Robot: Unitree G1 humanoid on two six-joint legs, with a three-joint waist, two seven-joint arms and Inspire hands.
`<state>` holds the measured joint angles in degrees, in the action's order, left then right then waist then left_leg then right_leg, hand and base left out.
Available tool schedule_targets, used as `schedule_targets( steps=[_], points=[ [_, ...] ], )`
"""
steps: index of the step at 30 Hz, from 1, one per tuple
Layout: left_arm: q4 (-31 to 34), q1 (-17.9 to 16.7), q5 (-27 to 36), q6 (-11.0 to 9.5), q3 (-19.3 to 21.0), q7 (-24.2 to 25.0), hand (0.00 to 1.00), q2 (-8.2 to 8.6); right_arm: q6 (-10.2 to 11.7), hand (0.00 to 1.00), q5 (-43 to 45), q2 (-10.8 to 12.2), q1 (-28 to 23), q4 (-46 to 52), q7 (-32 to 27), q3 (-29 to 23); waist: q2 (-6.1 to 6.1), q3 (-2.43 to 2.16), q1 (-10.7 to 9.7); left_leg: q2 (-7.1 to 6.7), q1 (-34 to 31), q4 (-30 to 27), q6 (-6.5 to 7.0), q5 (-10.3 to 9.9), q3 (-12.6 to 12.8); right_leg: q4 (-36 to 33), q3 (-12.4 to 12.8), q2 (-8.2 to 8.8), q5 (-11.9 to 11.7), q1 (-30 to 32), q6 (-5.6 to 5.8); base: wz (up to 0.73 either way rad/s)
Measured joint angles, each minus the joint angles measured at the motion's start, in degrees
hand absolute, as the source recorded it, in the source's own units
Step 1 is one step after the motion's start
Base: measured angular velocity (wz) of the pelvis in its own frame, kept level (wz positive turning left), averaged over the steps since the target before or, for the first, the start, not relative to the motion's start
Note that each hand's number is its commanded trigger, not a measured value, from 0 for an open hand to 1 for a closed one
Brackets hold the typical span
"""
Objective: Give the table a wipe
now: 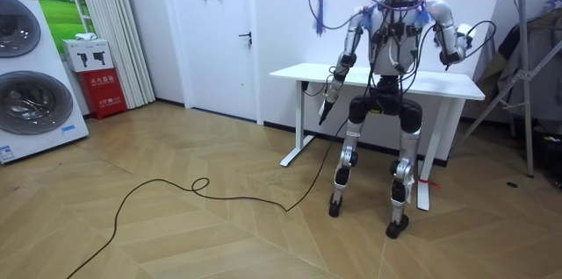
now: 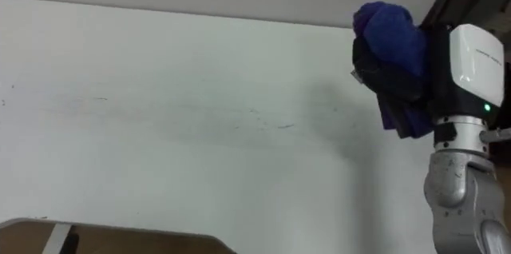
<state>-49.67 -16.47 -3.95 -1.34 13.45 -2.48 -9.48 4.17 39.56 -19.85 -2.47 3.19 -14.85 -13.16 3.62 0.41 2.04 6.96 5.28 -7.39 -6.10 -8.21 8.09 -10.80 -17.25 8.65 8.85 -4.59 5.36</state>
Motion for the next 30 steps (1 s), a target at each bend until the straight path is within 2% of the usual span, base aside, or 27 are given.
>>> schedule_targets(
  steps=[1,2,3,4,10,16,24,25,26,30],
  points=[
    [-0.36,0.10,0.00,0.00,0.09,0.30,0.00,-0.01,0.00,0.01,0.00,-0.03,0.00,0.44,0.00,-0.33,0.01,-0.01,-0.05,0.00,0.05,0.00,0.01,-0.02,0.12,0.02,0.08,-0.01,0.00,0.03,0.00,-0.06],
    [-1.03,0.30,0.00,0.00,0.13,0.81,0.00,-0.02,0.05,0.49,-0.07,-0.05,0.00,1.10,-0.04,-1.19,0.07,-0.02,-0.17,0.01,0.19,0.01,0.04,-0.05,0.30,0.06,0.21,-0.02,0.00,-0.05,0.00,-0.07],
    [-1.10,0.29,0.00,0.01,0.12,1.20,0.00,-0.01,0.00,0.70,-0.24,-0.06,-0.02,1.48,-0.11,-2.05,0.17,-0.05,-0.20,0.01,0.30,0.02,0.05,-0.05,0.40,0.06,0.26,-0.03,-0.01,-0.12,-0.01,-0.04],
    [-1.10,0.30,0.00,0.01,0.14,1.47,0.00,-0.02,-0.04,1.00,-0.72,-0.08,-0.06,1.70,-0.15,-2.33,0.21,-0.08,-0.22,0.02,0.31,0.02,0.05,-0.05,0.42,0.05,0.27,-0.04,-0.01,-0.13,-0.01,0.00],
    [-1.08,0.82,-0.05,0.00,0.13,2.07,0.00,-0.04,-0.06,1.00,-1.26,-0.09,-0.60,4.05,-0.35,-2.43,0.13,-0.10,-0.06,0.05,0.16,0.02,0.05,-0.05,0.91,0.00,0.32,-0.07,-0.02,-0.20,-0.02,0.00],
    [-1.09,1.04,-0.08,-0.65,0.09,2.13,0.00,-0.28,-0.08,1.00,-1.52,-0.09,-1.06,4.06,0.13,2.82,0.10,-0.08,1.11,0.14,0.42,0.01,0.06,-0.05,2.78,-0.10,1.80,-0.11,-0.04,0.37,-0.04,-0.11],
    [-1.09,0.93,-0.23,-0.72,0.06,1.87,0.00,-0.46,-0.49,1.00,-0.94,-0.09,-1.55,4.01,1.96,7.05,0.49,0.22,1.77,0.15,0.22,0.02,0.07,-0.07,2.80,-0.33,2.05,-0.12,-0.05,0.65,-0.05,-0.01],
    [-1.09,0.88,-0.36,-0.72,0.06,1.87,0.00,-0.46,-0.49,0.61,-0.86,-0.09,-1.55,4.01,1.99,7.12,0.53,0.24,1.80,0.15,0.17,0.02,0.09,-0.10,2.80,-0.33,2.05,-0.12,-0.05,0.69,-0.05,0.00],
    [-1.09,0.77,-0.39,-0.72,0.05,1.87,0.00,-0.46,-0.49,0.00,-0.34,-0.09,-1.55,4.01,2.06,7.18,0.54,0.26,1.81,0.15,0.09,0.02,0.11,-0.22,2.80,-0.33,1.96,-0.12,-0.05,0.73,-0.05,0.00],
    [-1.08,0.58,-0.53,-0.73,0.05,1.83,0.00,-0.53,-0.49,0.00,0.98,-0.09,-1.55,4.01,2.45,7.24,0.61,0.23,2.00,0.15,-0.19,0.02,0.12,-0.29,2.80,-0.32,1.96,-0.13,-0.07,0.76,-0.04,0.00]
  ],
)
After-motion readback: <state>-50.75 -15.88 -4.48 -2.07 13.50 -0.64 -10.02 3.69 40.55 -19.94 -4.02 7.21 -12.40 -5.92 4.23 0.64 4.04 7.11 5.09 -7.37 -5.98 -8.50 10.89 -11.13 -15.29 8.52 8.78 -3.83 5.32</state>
